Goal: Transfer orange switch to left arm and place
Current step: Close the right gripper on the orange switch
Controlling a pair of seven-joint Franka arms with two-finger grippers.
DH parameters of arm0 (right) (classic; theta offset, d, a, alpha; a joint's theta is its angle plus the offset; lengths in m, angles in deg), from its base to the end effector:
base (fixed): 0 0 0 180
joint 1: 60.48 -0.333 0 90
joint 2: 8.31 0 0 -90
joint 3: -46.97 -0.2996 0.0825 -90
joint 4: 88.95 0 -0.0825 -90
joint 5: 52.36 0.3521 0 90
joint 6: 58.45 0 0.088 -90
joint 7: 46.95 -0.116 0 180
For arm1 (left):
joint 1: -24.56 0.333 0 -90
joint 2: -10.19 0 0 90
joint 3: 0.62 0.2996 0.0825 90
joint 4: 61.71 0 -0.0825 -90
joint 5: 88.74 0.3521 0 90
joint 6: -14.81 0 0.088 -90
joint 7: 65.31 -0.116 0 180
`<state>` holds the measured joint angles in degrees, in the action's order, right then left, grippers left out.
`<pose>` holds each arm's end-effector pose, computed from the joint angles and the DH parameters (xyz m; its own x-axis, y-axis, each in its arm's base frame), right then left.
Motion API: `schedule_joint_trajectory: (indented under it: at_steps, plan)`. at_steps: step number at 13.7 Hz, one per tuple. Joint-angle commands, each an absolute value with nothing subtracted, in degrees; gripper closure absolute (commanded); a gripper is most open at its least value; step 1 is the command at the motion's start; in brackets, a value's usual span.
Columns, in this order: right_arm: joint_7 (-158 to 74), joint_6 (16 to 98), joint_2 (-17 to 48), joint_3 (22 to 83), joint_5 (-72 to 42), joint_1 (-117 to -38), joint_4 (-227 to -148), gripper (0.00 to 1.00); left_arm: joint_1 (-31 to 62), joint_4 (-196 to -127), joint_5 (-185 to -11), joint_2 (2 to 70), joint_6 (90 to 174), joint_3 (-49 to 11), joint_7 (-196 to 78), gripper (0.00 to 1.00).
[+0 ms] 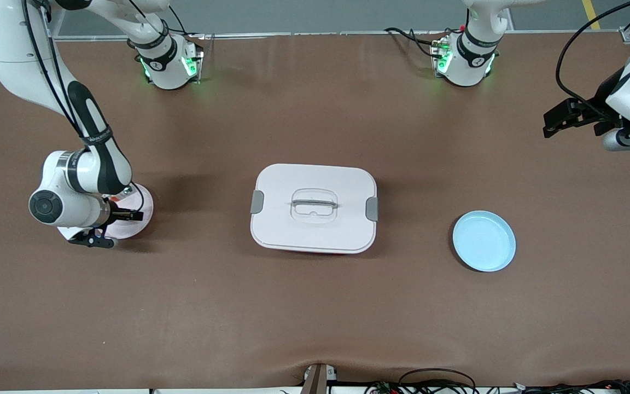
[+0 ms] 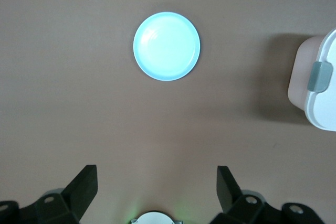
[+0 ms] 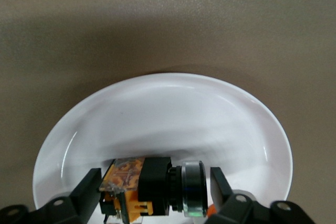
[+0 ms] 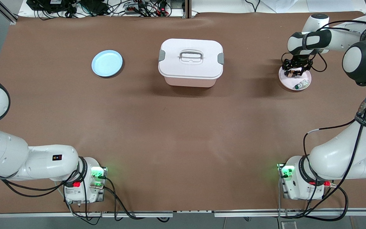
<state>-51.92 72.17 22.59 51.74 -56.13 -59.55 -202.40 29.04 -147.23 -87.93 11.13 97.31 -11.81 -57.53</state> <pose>0.5523 -0.0573 0.1772 0.9632 -0.1386 -0.2304 -0.1179 -0.9878 0.1013 0.5102 -0.0573 0.6137 0.9976 0.0206 -0.0666 0.0193 -0.9996 -0.0201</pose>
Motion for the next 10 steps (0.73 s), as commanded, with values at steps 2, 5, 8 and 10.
schedule_joint_trajectory:
  at_steps: [2, 5, 8, 10]
  plan:
    - [-52.49, 72.59, 22.81, 51.28, -57.55, -59.07, -202.33, 0.73, 28.52, -145.38, -88.12, 11.34, 97.96, -12.92, -57.22, 0.0]
    - [-51.7, 72.33, 22.72, 51.28, -57.55, -59.07, -202.15, 0.76, 28.25, -145.38, -88.3, 11.34, 98.04, -14.76, -57.14, 0.0]
    - [-51.7, 70.93, 21.85, 51.19, -57.46, -59.24, -201.89, 0.76, 28.16, -145.03, -88.39, 11.34, 99.01, -15.91, -57.22, 0.0]
    - [-51.78, 66.29, 19.92, 51.02, -57.29, -59.6, -200.31, 0.74, 28.16, -144.51, -88.39, 11.42, 99.1, -17.14, -57.14, 0.0]
